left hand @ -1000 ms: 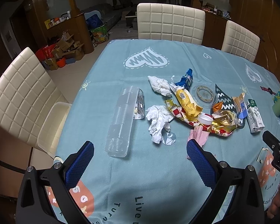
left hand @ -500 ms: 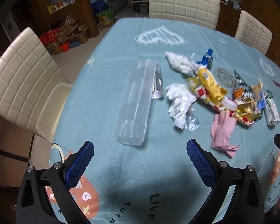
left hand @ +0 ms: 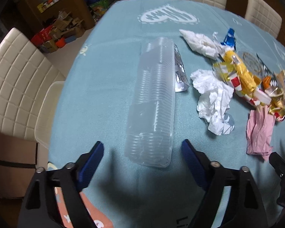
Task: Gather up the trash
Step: 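Grasp the clear plastic cup stack with the left tool while the right tool grasps the pink paper, then carry both items to the clear bin on the chair and release them, then move both tools back over the table trash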
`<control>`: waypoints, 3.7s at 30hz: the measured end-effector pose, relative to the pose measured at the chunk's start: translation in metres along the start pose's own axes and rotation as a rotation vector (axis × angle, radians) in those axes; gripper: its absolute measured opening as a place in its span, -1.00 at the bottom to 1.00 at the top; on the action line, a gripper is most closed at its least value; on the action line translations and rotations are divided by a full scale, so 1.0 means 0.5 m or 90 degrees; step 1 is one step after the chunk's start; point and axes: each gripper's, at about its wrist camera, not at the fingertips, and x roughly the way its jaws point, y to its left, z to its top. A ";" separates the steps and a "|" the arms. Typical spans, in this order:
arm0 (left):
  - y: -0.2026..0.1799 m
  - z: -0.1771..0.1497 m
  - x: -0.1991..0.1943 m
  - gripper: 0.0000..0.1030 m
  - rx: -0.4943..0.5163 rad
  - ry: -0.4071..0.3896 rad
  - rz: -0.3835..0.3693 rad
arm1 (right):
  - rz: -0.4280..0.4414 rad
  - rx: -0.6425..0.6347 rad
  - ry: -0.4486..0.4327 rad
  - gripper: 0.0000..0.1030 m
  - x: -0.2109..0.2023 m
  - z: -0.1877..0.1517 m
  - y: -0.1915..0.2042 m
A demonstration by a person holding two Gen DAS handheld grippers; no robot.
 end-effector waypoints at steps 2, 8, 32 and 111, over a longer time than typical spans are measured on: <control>0.003 0.004 0.013 0.23 0.005 0.016 -0.012 | 0.007 -0.015 0.003 0.79 0.009 0.005 0.023; 0.009 0.017 0.016 -0.11 0.033 0.000 -0.043 | 0.036 -0.043 0.017 0.51 0.031 0.016 0.082; 0.150 0.004 -0.060 -0.28 -0.039 -0.065 -0.089 | 0.105 -0.132 -0.016 -0.64 -0.021 0.090 0.207; 0.369 -0.004 -0.075 0.87 -0.207 -0.084 -0.088 | 0.097 -0.219 -0.120 0.94 -0.038 0.222 0.381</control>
